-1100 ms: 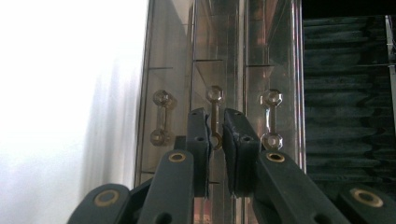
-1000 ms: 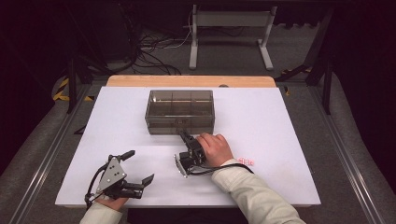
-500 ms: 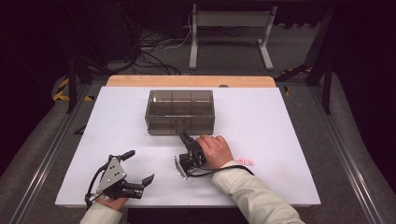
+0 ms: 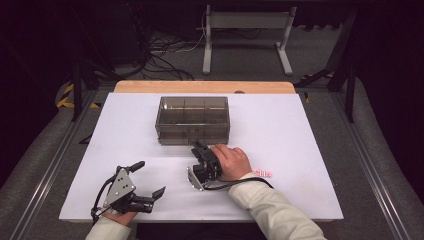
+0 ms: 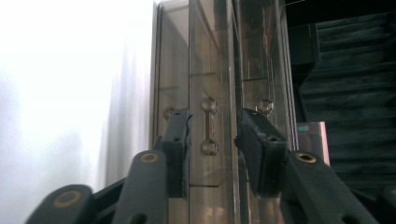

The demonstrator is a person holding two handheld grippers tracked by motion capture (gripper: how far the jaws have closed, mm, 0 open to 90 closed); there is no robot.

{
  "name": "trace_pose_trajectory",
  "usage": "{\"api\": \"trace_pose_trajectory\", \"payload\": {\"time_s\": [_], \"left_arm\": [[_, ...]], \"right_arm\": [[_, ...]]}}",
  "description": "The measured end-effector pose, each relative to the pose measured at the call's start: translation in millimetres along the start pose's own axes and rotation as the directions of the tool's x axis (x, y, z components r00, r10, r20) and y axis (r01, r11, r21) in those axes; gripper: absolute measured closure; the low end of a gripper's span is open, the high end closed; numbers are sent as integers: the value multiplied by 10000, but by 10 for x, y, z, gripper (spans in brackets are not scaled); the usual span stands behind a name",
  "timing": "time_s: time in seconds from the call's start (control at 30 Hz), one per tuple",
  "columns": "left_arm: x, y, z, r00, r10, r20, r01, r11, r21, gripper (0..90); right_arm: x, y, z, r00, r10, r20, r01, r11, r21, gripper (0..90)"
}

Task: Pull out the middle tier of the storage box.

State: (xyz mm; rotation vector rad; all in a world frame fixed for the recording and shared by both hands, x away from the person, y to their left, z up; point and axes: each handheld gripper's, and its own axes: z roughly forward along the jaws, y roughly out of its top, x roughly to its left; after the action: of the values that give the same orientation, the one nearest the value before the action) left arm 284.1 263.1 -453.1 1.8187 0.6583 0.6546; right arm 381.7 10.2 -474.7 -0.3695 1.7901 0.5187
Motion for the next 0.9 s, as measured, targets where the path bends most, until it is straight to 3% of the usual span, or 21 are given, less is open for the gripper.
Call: {"api": "trace_pose_trajectory", "payload": {"time_s": [0.2,0.27,0.3,0.37,0.57,0.8,0.9], "left_arm": [[-6,-2,4,10000,-45,58,44,10000,60,11],[-6,-1,4,10000,-38,55,37,10000,56,11],[-6,-1,4,10000,-59,47,59,10000,46,11],[-3,0,3,10000,-36,32,36,10000,41,11],[-5,0,4,10000,-45,36,45,10000,55,11],[-4,-1,6,10000,-52,34,51,10000,60,12],[-5,0,3,10000,-43,28,43,10000,51,12]], "right_arm": [[-122,14,-87,9926,1164,-342,-1177,9923,-389,497],[-137,15,-98,9912,1269,-380,-1285,9908,-430,480],[-183,17,-135,9857,1650,-355,-1667,9845,-544,426],[-198,16,-152,9846,1699,-423,-1720,9837,-525,404],[-279,-9,-255,9660,2551,-421,-2578,9626,-832,275],[-362,-53,-308,9351,3441,-845,-3507,9328,-826,223],[-387,-63,-336,9275,3618,-942,-3696,9253,-850,223]]}}
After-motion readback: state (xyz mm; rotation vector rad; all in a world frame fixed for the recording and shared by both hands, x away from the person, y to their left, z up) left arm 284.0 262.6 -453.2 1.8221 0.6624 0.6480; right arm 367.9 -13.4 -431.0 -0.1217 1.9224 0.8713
